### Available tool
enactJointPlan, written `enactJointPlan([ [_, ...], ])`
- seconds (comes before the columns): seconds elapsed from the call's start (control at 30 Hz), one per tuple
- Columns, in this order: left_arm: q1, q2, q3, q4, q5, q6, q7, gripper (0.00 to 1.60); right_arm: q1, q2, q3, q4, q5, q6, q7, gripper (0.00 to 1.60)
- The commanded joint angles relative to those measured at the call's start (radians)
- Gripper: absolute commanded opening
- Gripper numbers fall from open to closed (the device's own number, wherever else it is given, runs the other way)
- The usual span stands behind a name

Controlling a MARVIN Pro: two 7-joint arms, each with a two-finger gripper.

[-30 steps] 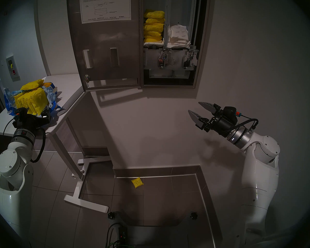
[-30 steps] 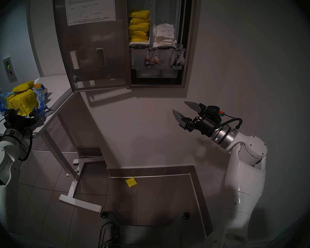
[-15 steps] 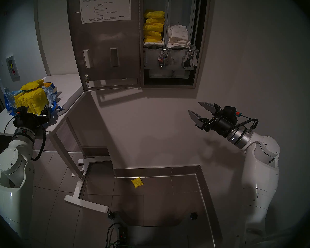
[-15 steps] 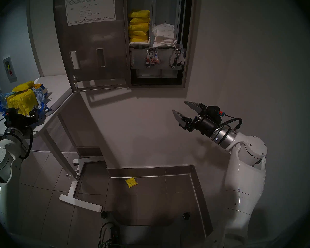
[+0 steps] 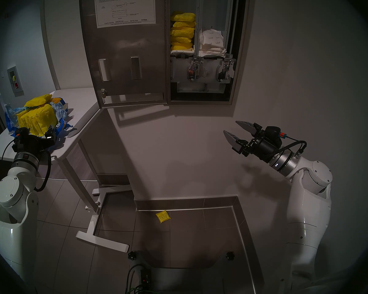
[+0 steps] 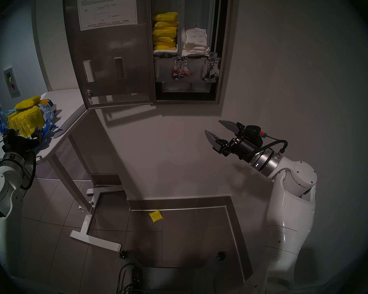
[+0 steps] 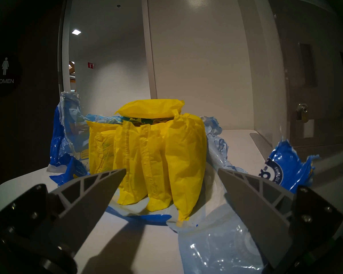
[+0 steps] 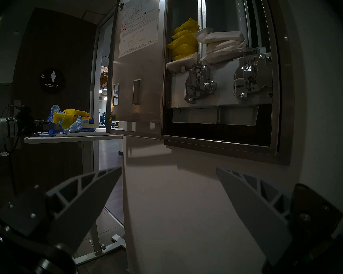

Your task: Open the dispenser door, put the pads inside, close the door

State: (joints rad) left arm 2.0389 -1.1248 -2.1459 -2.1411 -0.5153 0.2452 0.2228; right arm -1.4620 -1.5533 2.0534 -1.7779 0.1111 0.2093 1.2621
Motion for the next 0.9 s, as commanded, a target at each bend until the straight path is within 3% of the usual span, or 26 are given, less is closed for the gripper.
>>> enactJointPlan([
  [0.0, -0.007, 0.014, -0.016, -0.006, 0.001, -0.008, -0.008, 1.6, 0.025, 0.002, -0.002, -0.026, 0.009, 0.001, 0.001, 1.6],
  [0.87, -0.083, 0.073, 0.03, 0.102, -0.031, 0.009, -0.04, 1.6, 0.025, 0.002, -0.002, -0.026, 0.009, 0.002, 0.001, 1.6],
])
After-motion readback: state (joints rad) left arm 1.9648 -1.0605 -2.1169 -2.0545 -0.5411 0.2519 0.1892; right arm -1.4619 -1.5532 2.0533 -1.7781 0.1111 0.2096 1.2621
